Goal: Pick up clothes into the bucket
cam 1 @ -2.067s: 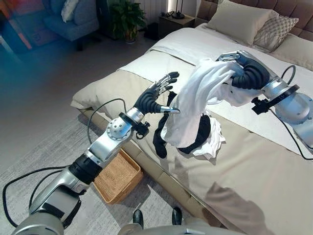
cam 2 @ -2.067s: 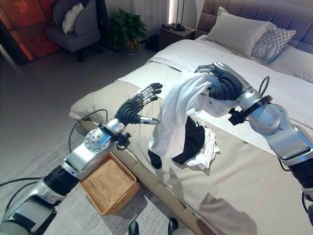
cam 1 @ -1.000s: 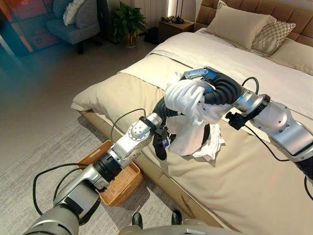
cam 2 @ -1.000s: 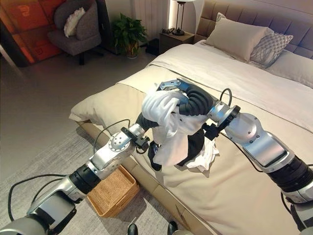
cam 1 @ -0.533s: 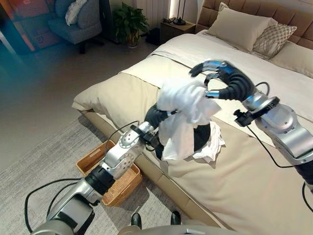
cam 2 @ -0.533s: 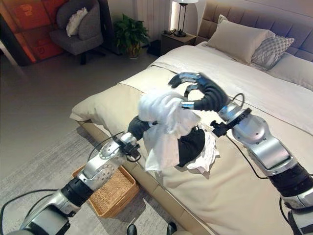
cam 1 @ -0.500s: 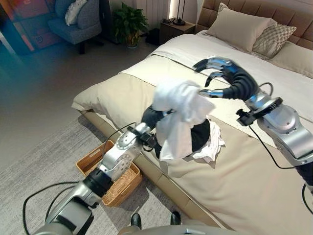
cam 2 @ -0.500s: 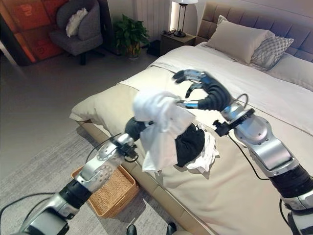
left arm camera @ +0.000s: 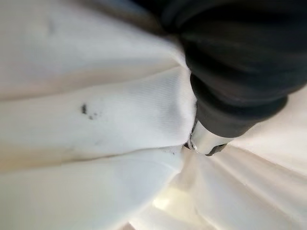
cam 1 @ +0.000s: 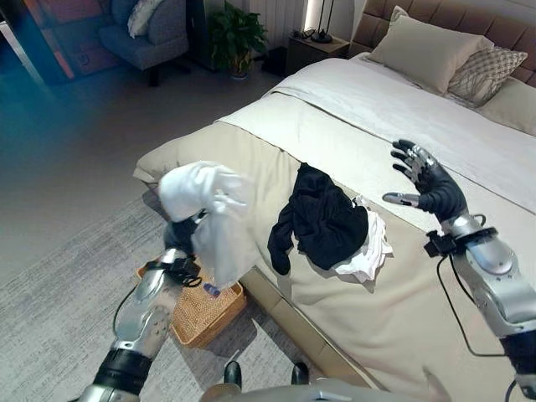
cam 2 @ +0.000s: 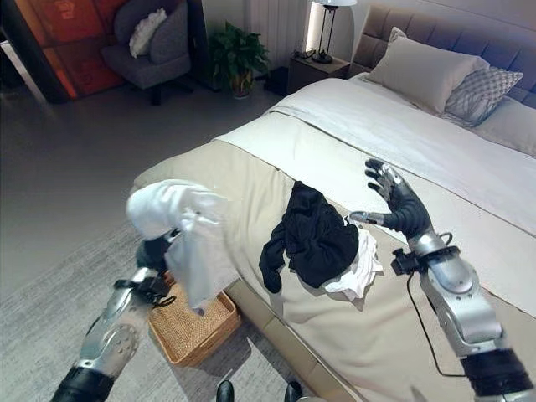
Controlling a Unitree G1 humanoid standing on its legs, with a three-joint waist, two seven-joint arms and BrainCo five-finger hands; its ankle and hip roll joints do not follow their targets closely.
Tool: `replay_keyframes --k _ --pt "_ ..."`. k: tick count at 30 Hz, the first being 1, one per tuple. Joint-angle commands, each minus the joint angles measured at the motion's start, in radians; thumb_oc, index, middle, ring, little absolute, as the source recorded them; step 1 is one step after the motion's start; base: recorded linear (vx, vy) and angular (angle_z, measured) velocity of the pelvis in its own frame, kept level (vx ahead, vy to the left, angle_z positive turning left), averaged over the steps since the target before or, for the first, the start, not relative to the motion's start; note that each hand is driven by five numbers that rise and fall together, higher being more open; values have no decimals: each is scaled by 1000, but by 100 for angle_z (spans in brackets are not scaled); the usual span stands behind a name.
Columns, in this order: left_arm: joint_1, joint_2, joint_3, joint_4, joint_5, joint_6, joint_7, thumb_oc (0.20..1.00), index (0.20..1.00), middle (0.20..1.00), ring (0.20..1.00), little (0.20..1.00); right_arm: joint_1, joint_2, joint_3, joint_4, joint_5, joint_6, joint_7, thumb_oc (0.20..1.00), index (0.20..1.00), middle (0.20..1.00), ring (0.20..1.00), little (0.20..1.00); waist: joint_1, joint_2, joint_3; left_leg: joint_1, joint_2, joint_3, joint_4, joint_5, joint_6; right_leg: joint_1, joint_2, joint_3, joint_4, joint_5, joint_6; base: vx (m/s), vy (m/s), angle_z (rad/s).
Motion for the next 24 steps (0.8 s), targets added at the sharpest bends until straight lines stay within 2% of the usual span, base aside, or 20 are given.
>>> replay_keyframes --k 1,3,7,9,10,13,17,18,22,23,24 --pt "-39 20 104 34 184 -100 78 200 200 200 200 200 -1 84 -74 65 -80 -33 -37 1000 1000 1000 1000 1000 14 -21 13 -14 -28 7 83 -104 27 -36 -93 -20 75 -8 78 -66 25 0" --pt "-46 9 148 90 242 -111 128 200 200 200 200 200 26 152 -77 138 -105 -40 -62 1000 1000 1000 1000 1000 11 -14 39 -45 -33 3 108 -108 32 -62 -97 -15 95 -11 74 -97 33 1" --pt "-87 12 195 194 312 -144 198 200 200 200 200 200 31 234 -47 317 -136 -70 -97 1000 1000 1000 1000 1000 -1 0 104 -140 -45 7 201 -127 41 -152 -107 9 163 -17 63 -149 62 -1" --pt "-118 25 218 248 323 -163 240 200 200 200 200 200 35 237 3 424 -209 -76 -109 1000 1000 1000 1000 1000 -14 5 164 -223 -42 15 286 -142 48 -242 -114 32 236 -21 56 -197 91 -13" --pt "-120 25 218 249 324 -164 240 200 200 200 200 200 32 237 4 428 -209 -79 -109 1000 1000 1000 1000 1000 -14 5 161 -231 -42 16 293 -145 48 -249 -114 33 242 -23 56 -159 70 -23" --pt "-172 46 216 318 329 -176 284 200 200 200 200 200 31 236 47 524 -246 -81 -116 1000 1000 1000 1000 1000 -24 1 204 -321 -36 18 383 -166 51 -338 -123 49 317 -40 48 -95 29 -18" --pt "-260 91 202 394 310 -186 345 200 200 200 200 200 28 231 93 617 -295 -84 -144 1000 1000 1000 1000 1000 -41 -16 245 -460 -29 9 498 -186 50 -466 -126 58 405 -59 39 -109 0 2" --pt "-308 121 192 423 305 -192 375 200 200 200 200 200 27 224 109 634 -313 -90 -164 1000 1000 1000 1000 1000 -50 -31 272 -528 -25 2 550 -193 50 -524 -126 62 438 -64 36 -95 -14 12" --pt "-393 180 169 466 291 -199 421 200 200 200 200 200 21 221 116 658 -303 -96 -192 1000 1000 1000 1000 1000 -62 -48 303 -635 -18 -5 617 -205 48 -624 -124 62 487 -66 35 -72 -10 -1" --pt "-426 207 159 472 292 -199 437 200 200 200 200 200 21 219 112 668 -299 -101 -204 1000 1000 1000 1000 1000 -63 -49 311 -661 -11 -16 645 -241 40 -651 -117 67 514 -94 44 0 0 0" --pt "-451 230 151 488 284 -200 441 200 200 200 200 200 17 216 116 666 -295 -105 -210 1000 1000 1000 1000 1000 -65 -54 319 -688 -7 -19 660 -243 38 -674 -117 66 520 -94 44 16 -20 4"
